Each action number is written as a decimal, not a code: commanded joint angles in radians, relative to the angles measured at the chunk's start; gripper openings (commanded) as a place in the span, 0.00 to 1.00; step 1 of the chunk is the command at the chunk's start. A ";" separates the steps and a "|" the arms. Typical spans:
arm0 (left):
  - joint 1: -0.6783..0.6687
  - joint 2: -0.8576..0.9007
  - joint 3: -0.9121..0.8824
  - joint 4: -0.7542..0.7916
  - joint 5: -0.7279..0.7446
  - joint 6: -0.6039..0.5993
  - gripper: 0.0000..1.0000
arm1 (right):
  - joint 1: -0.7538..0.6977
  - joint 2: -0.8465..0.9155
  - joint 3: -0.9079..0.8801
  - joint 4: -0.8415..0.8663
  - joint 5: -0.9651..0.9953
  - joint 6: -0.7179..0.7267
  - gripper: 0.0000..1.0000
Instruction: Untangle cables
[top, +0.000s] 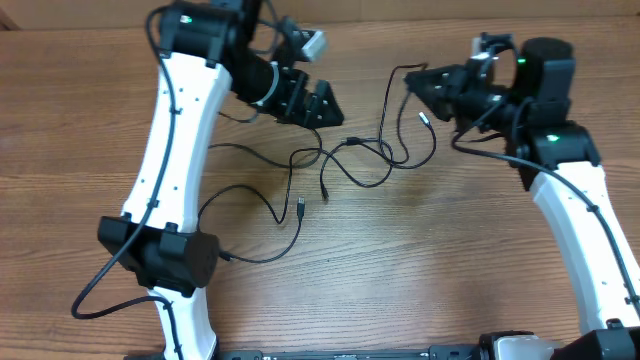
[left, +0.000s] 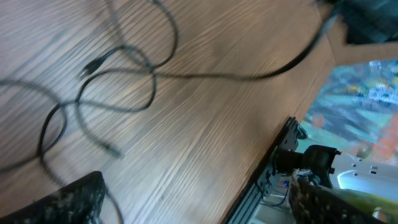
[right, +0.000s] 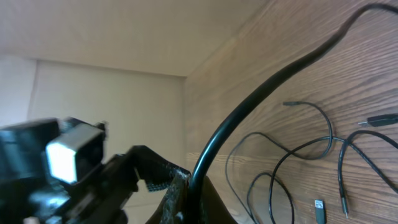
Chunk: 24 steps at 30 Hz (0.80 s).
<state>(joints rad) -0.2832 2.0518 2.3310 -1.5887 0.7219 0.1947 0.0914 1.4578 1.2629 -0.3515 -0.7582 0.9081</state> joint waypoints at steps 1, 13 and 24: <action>-0.041 -0.008 0.019 0.021 0.027 0.024 0.93 | 0.053 -0.008 0.009 0.008 0.108 -0.015 0.04; -0.116 -0.005 0.010 0.102 0.018 -0.017 0.83 | 0.171 -0.008 0.009 0.059 0.121 0.073 0.04; -0.132 -0.005 0.010 0.180 -0.004 -0.124 0.56 | 0.200 -0.008 0.009 0.074 0.121 0.117 0.04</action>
<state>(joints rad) -0.4038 2.0518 2.3306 -1.4197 0.7296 0.1055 0.2794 1.4578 1.2629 -0.2882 -0.6212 1.0134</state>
